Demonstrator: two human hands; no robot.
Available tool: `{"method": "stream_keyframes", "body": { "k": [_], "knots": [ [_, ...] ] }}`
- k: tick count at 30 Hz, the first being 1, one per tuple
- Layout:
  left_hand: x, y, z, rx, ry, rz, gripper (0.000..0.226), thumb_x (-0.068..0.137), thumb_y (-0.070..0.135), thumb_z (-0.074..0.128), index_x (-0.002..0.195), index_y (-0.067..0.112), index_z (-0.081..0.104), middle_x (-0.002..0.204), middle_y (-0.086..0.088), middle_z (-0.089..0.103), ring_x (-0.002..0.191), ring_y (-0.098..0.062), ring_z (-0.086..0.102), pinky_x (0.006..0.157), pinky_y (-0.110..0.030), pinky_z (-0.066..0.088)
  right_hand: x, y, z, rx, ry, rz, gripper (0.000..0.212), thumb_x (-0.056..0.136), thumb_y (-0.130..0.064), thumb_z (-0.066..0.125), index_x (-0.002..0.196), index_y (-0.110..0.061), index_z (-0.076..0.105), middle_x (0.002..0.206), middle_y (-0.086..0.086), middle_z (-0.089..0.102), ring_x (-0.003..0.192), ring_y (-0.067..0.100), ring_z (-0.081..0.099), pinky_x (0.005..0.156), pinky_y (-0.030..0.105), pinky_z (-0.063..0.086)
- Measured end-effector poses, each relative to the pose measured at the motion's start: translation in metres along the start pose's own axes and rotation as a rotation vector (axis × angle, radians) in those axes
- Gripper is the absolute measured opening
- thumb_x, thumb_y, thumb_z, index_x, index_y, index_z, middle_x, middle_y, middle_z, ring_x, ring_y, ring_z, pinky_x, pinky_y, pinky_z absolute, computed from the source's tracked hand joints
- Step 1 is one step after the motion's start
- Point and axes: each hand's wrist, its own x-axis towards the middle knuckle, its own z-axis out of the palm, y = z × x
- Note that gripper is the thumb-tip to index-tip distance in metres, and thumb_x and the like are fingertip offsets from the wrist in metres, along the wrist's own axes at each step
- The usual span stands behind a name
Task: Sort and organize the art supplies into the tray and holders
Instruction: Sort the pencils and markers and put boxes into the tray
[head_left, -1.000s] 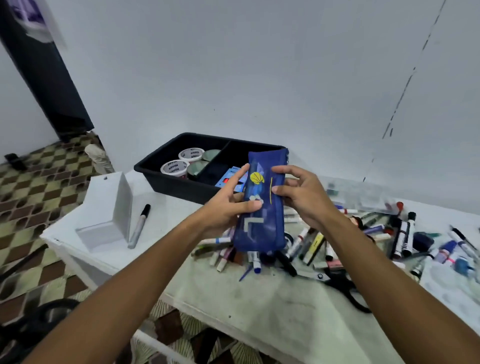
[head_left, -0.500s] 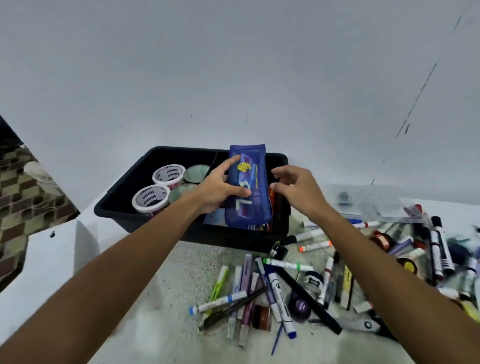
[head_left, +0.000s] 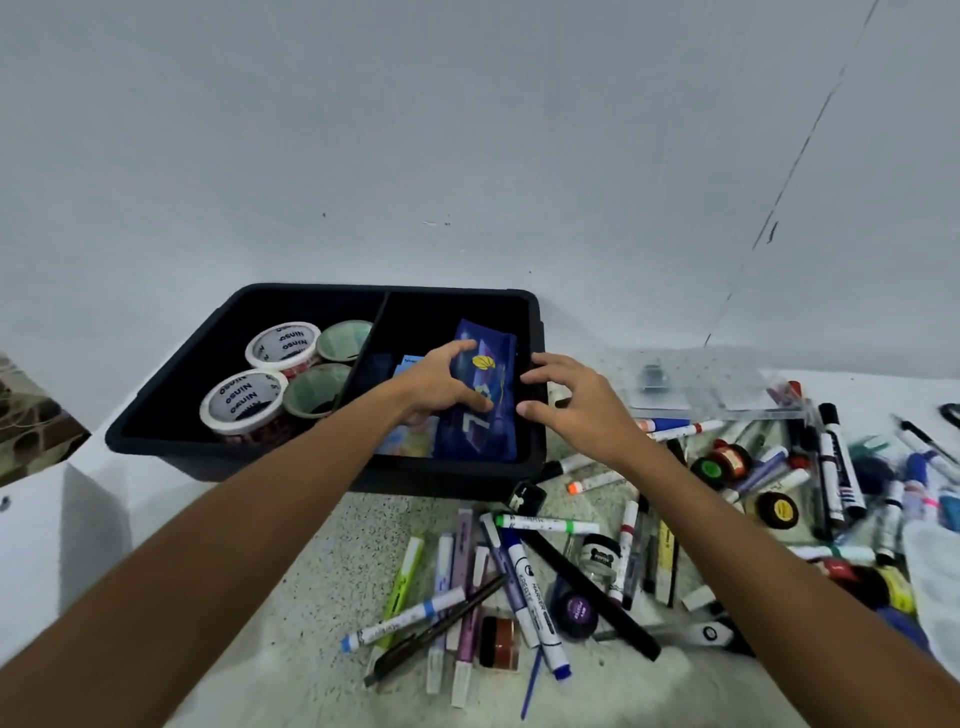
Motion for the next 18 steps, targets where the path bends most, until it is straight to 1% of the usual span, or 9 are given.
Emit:
{"method": "stream_keyframes", "body": {
  "k": [2,4,5,7,9,12,15,18],
  "knots": [
    [0.0017,-0.0008,-0.0005,0.029,0.000,-0.011,0.094,0.066,-0.011,0.078,0.143,0.023,0.037,0.125,-0.015,0.055,0.104,-0.029,0.063,0.083,-0.043,0.057,-0.0004,0.0019,0.0014,0.013,-0.005,0.001,0.033,0.082,-0.019,0.075,0.114,-0.014,0.068,0.142,0.000,0.049,0.130,0.011,0.043,0.100,0.020,0.029],
    [0.0024,-0.0017,-0.0017,0.036,-0.006,-0.032,0.093,0.065,-0.011,0.079,0.142,0.024,0.038,0.120,-0.014,0.057,0.102,-0.030,0.064,0.078,-0.043,0.058,-0.0004,0.0035,0.0023,0.026,-0.004,0.002,0.032,0.083,-0.020,0.075,0.114,-0.014,0.068,0.142,0.000,0.048,0.130,0.010,0.042,0.099,0.019,0.028],
    [0.0028,-0.0020,-0.0027,0.048,-0.006,-0.038,0.094,0.064,-0.009,0.081,0.141,0.025,0.039,0.121,-0.014,0.056,0.103,-0.030,0.063,0.079,-0.044,0.058,-0.0004,0.0039,0.0025,0.028,-0.002,0.000,0.032,0.082,-0.020,0.075,0.114,-0.015,0.068,0.142,-0.001,0.049,0.130,0.010,0.042,0.099,0.019,0.028],
    [0.0039,-0.0031,-0.0055,0.126,0.000,-0.030,0.098,0.058,-0.002,0.087,0.139,0.027,0.041,0.130,-0.013,0.052,0.112,-0.031,0.058,0.086,-0.047,0.056,-0.0002,0.0047,0.0025,0.031,0.000,-0.003,0.032,0.082,-0.021,0.075,0.113,-0.015,0.068,0.142,-0.001,0.049,0.129,0.009,0.042,0.099,0.019,0.027],
    [0.0046,-0.0046,-0.0083,0.246,0.010,-0.010,0.104,0.052,0.007,0.092,0.140,0.026,0.041,0.139,-0.011,0.044,0.124,-0.030,0.048,0.094,-0.049,0.051,-0.0004,0.0056,0.0021,0.039,0.002,-0.006,0.032,0.082,-0.021,0.075,0.113,-0.015,0.068,0.142,-0.001,0.049,0.129,0.009,0.043,0.099,0.019,0.028],
    [0.0041,-0.0046,-0.0077,0.439,0.032,0.035,0.109,0.047,0.018,0.095,0.142,0.022,0.041,0.144,-0.007,0.039,0.130,-0.028,0.041,0.101,-0.046,0.046,-0.0006,0.0066,0.0020,0.044,0.006,-0.013,0.032,0.082,-0.021,0.075,0.113,-0.016,0.068,0.142,-0.002,0.049,0.130,0.010,0.042,0.100,0.020,0.027],
    [0.0030,-0.0042,-0.0055,0.714,0.091,0.095,0.100,0.052,0.031,0.094,0.139,0.018,0.047,0.139,-0.007,0.038,0.127,-0.027,0.042,0.103,-0.038,0.042,-0.0016,0.0078,0.0034,0.052,0.007,-0.023,0.030,0.083,-0.022,0.074,0.113,-0.017,0.068,0.143,-0.002,0.048,0.131,0.011,0.042,0.101,0.022,0.029],
    [-0.0013,-0.0022,-0.0024,0.965,0.125,0.137,0.088,0.054,0.048,0.089,0.131,0.023,0.055,0.127,-0.008,0.041,0.120,-0.028,0.041,0.098,-0.036,0.040,-0.0035,0.0088,0.0035,0.075,0.002,-0.029,0.030,0.085,-0.023,0.073,0.114,-0.018,0.068,0.145,-0.002,0.046,0.134,0.011,0.040,0.105,0.024,0.030]
  ]
}}
